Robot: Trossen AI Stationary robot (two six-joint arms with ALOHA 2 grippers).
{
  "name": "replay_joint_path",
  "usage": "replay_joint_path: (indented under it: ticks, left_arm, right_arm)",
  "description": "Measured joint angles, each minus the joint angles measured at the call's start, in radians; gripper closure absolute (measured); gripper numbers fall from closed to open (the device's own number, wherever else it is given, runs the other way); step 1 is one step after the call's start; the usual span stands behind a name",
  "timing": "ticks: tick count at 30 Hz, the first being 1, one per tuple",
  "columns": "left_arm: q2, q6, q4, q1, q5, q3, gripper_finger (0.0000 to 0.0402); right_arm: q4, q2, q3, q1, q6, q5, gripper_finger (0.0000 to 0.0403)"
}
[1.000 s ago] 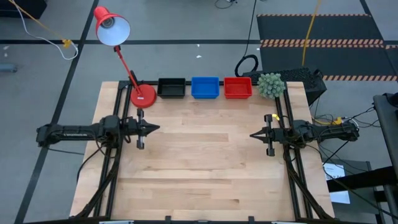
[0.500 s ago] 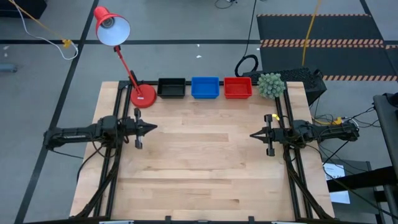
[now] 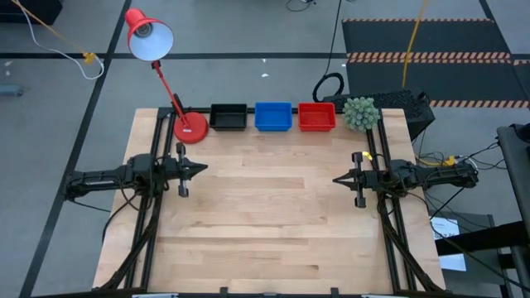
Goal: Stack baskets by color
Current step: Return to Home Position
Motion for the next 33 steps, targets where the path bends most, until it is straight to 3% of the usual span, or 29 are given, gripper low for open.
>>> replay_joint_path:
  ticks: [11, 25, 33]
  left_arm:
    - [0.004, -0.003, -0.003, 0.0, 0.001, 0.0, 0.0375]
    - [0.004, -0.002, 0.012, 0.0, 0.001, -0.001, 0.0399]
    - [0.004, -0.002, 0.013, 0.0, 0.001, -0.001, 0.0373]
  right_arm:
    - [0.0, 0.0, 0.0, 0.0, 0.0, 0.0, 0.0403]
    - [0.0, 0.0, 0.0, 0.0, 0.0, 0.0, 0.0403]
    - [0.0, 0.0, 0.0, 0.0, 0.0, 0.0, 0.0403]
